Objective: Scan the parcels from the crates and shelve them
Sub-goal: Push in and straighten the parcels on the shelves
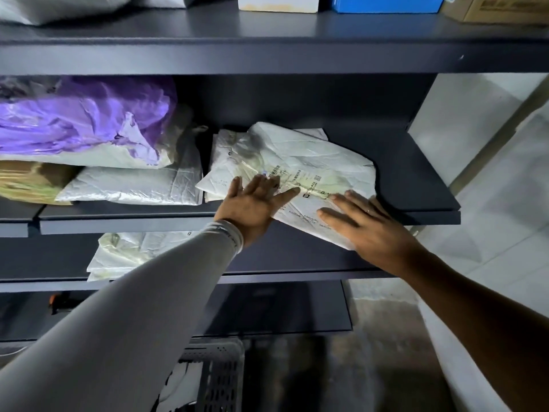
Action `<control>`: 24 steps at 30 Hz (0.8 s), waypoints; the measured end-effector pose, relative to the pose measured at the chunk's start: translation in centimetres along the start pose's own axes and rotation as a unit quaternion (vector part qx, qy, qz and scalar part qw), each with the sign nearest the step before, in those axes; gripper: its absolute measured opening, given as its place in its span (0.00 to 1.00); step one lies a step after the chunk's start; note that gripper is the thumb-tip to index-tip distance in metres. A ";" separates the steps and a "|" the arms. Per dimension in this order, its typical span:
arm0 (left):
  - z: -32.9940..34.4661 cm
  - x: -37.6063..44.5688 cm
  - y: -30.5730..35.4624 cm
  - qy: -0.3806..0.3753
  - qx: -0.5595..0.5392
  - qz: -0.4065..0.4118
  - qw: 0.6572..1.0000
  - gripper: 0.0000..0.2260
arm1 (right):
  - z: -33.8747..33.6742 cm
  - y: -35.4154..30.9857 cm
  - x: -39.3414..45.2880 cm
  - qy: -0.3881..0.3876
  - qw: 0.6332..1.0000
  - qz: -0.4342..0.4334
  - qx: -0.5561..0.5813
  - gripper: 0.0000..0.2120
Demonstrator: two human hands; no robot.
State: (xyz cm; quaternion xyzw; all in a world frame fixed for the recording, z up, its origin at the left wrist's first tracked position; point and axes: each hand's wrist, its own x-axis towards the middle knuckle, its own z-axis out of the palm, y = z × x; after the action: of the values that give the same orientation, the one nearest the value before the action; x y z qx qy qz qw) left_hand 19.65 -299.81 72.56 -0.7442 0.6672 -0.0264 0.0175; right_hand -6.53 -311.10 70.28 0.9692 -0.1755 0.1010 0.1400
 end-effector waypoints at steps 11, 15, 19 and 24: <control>0.2 0.2 3.5 -0.011 0.048 -0.113 0.992 0.28 | -1.9 -3.1 3.0 -0.073 0.988 0.118 0.070 0.36; 0.5 1.6 1.4 -0.010 -0.019 -0.131 0.991 0.29 | -1.2 -3.3 6.5 -0.142 0.973 0.172 0.060 0.39; 2.0 1.1 -1.5 -0.005 -0.051 -0.105 0.993 0.30 | 0.7 -2.5 7.8 -0.137 0.967 0.202 0.072 0.30; 3.9 0.8 -2.1 -0.001 -0.067 -0.126 0.990 0.27 | 2.8 -2.9 8.2 -0.156 0.956 0.218 0.120 0.31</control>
State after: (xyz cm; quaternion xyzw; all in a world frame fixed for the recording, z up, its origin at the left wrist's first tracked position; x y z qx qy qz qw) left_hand 22.03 -300.40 68.82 -0.8217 0.5685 0.0174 -0.0350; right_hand 2.47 -311.96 68.97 0.9207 -0.3890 -0.0031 -0.0315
